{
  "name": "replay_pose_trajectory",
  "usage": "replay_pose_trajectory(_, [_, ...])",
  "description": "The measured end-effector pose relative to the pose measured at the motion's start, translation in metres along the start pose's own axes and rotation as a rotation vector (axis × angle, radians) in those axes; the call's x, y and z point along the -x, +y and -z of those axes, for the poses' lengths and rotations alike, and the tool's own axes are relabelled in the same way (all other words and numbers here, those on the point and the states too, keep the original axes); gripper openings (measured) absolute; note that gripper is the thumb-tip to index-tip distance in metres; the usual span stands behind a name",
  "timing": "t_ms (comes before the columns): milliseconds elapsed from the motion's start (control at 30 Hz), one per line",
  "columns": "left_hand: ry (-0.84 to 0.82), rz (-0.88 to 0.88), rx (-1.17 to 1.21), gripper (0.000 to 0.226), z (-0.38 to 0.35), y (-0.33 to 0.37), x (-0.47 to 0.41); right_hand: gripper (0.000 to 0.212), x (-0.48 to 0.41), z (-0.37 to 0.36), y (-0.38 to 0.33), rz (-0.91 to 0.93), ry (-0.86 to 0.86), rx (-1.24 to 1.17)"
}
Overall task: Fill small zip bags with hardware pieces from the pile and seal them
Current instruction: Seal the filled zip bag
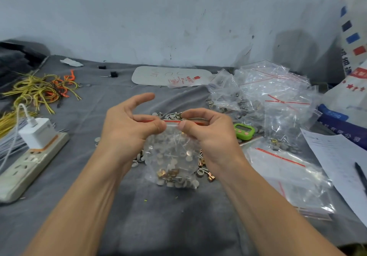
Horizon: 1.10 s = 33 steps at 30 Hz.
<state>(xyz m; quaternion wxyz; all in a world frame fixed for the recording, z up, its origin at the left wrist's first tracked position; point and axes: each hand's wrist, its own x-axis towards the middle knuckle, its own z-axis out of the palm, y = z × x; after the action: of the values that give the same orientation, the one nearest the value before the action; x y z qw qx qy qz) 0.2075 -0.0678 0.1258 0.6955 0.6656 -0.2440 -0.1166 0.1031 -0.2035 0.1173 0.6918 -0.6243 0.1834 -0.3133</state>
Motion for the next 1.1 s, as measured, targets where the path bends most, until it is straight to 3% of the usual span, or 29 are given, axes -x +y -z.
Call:
replay_pose_trajectory(233, [-0.108,0.011,-0.042,0.065,-0.008,0.003,0.006,0.026,0.003,-0.003,0.000,0.069,-0.053,0.118])
replay_pose_trajectory(700, [-0.076,-0.061,-0.013,0.051,-0.010,-0.001,0.009,0.023,0.001,0.000,0.002,0.088,-0.077,0.106])
replay_pose_trajectory(800, [-0.073,0.001,0.008,0.055,-0.003,0.001,0.006,0.022,-0.003,0.007,0.000,0.019,-0.016,0.128])
replay_pose_trajectory(967, [0.020,0.066,0.049,0.058,0.008,0.004,0.006,0.026,-0.007,0.012,-0.004,-0.164,0.018,-0.117])
replay_pose_trajectory(1100, [0.028,0.073,0.045,0.051,0.003,0.003,0.006,0.032,-0.007,0.013,-0.006,-0.183,0.055,-0.188])
